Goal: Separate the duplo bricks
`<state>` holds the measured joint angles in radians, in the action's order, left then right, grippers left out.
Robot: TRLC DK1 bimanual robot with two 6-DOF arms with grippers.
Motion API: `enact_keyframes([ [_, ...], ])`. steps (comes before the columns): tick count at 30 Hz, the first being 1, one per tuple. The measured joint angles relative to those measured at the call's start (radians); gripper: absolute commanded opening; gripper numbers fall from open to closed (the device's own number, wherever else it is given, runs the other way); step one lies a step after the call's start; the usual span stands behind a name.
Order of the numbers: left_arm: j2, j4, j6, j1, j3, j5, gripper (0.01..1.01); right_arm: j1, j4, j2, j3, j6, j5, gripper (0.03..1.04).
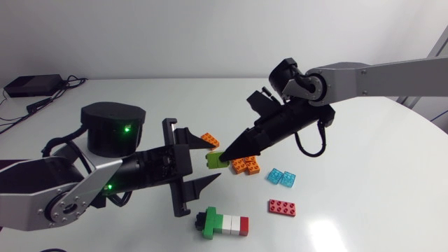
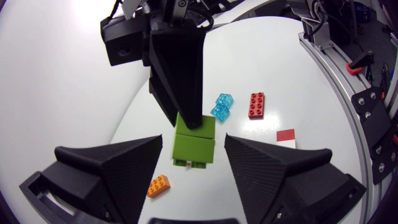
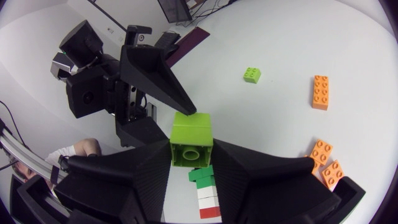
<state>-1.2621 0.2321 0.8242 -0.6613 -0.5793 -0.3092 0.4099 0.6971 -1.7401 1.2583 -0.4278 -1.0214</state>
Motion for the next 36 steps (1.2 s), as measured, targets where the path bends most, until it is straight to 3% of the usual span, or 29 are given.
enact_keyframes([
  [13, 0.006, 0.072, -0.004, 0.012, 0.039, 0.016, 0.851, -0.006, 0.000, 0.025, 0.000, -0.002, 0.000, 0.22],
  [18, 0.006, 0.101, -0.003, 0.012, 0.050, 0.030, 0.616, -0.006, 0.000, 0.027, 0.000, -0.002, -0.001, 0.22],
  [22, 0.006, 0.112, -0.003, 0.012, 0.052, 0.030, 0.584, -0.006, 0.000, 0.027, 0.000, -0.002, -0.001, 0.22],
  [26, 0.006, 0.121, -0.002, 0.012, 0.053, 0.031, 0.330, -0.006, 0.000, 0.027, 0.000, -0.002, -0.003, 0.22],
  [36, 0.006, 0.143, 0.050, 0.011, 0.065, 0.034, 0.303, -0.012, 0.002, 0.028, -0.002, 0.024, -0.011, 0.22],
])
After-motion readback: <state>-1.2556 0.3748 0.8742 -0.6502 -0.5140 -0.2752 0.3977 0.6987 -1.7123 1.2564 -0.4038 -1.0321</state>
